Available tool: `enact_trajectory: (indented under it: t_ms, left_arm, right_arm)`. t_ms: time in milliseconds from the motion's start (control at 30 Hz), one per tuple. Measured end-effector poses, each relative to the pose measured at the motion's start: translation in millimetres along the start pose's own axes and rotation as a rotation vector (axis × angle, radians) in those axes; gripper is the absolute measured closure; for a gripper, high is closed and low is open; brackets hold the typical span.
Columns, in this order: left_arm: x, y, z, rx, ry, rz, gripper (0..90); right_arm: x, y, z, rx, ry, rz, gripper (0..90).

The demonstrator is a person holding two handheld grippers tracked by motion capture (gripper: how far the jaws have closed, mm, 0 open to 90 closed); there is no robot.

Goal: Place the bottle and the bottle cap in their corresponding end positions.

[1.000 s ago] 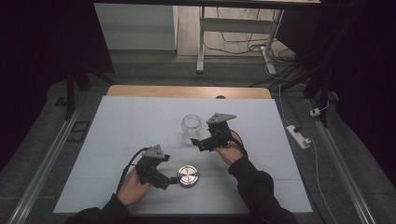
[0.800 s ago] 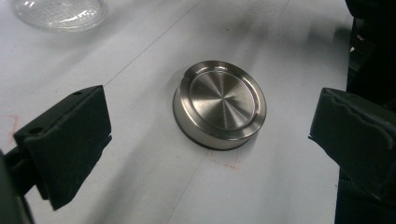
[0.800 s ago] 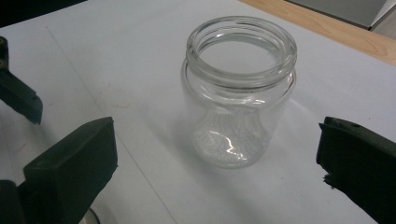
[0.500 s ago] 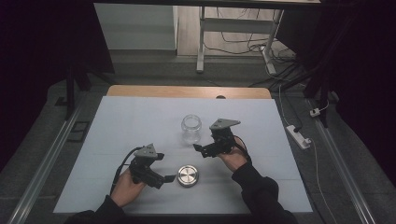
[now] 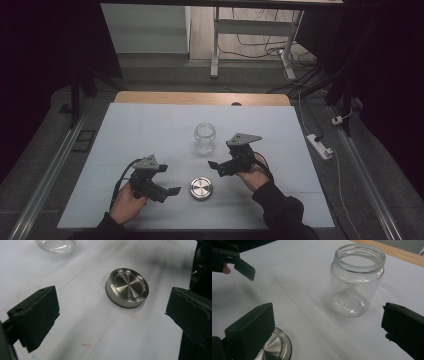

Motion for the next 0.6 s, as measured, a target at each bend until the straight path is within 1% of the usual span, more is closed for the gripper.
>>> enact_trajectory:
  t_ms: [167, 300, 600]
  left_arm:
    - [9.7, -2.2, 2.9, -0.001, 0.027, -0.01, 0.0]
    - [16.2, -4.6, 4.1, 0.007, 0.036, -0.021, 0.0]
    - [29.8, -11.6, 9.2, 0.025, 0.054, -0.031, 0.0]
  right_arm:
    - [5.6, -3.6, 4.5, 0.008, -0.004, 0.013, 0.0]
    - [10.9, -8.4, 7.4, 0.012, -0.009, 0.026, 0.0]
    - [27.1, -19.7, 10.0, -0.003, -0.024, 0.035, 0.0]
Point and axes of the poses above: each handheld gripper's, and its own axes: x roughly backward along the jaws, y roughly out of its top, z roughly to its left, the point moved 4 cm from there along -x, roughly forward along the jaws, and after that the axes turned 14 degrees about x, right-handed, at the moved point
